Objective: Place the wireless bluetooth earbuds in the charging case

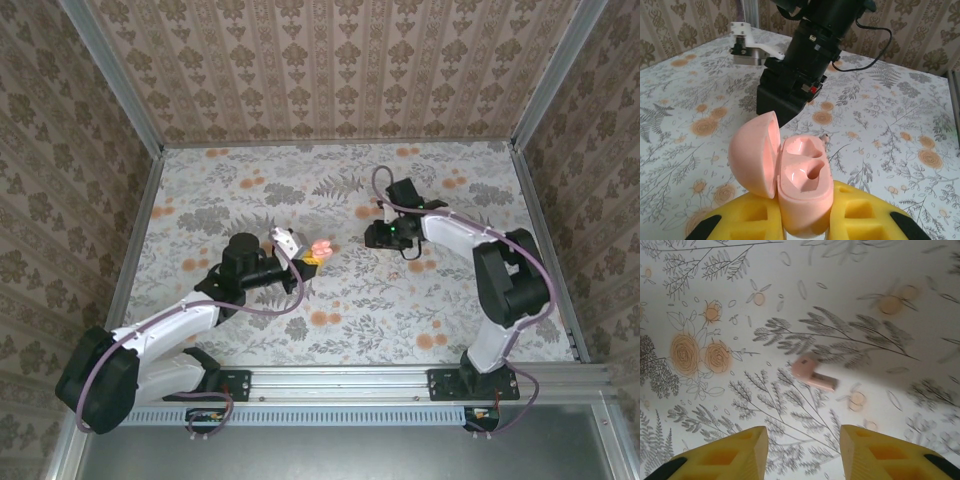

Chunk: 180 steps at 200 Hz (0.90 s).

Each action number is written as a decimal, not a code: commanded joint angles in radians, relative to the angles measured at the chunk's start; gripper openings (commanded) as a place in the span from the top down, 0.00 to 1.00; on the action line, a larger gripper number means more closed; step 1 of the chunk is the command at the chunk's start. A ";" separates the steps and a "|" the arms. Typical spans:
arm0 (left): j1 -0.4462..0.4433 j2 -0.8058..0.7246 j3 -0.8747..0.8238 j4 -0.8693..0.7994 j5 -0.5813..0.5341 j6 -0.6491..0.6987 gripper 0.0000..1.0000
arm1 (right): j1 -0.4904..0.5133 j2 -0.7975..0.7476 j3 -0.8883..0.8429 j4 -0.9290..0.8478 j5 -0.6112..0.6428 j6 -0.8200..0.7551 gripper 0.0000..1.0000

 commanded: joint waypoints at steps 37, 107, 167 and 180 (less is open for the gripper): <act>0.025 -0.033 -0.015 -0.020 -0.002 -0.002 0.84 | 0.041 0.154 0.204 -0.165 0.114 -0.166 0.57; 0.039 -0.017 -0.007 -0.012 0.009 -0.002 0.84 | 0.041 0.248 0.271 -0.216 0.104 -0.173 0.55; 0.042 -0.019 -0.005 -0.010 0.015 -0.003 0.84 | 0.042 0.266 0.279 -0.241 0.003 -0.159 0.56; 0.042 -0.019 -0.007 -0.010 0.015 -0.002 0.84 | 0.047 0.258 0.276 -0.248 -0.022 -0.151 0.57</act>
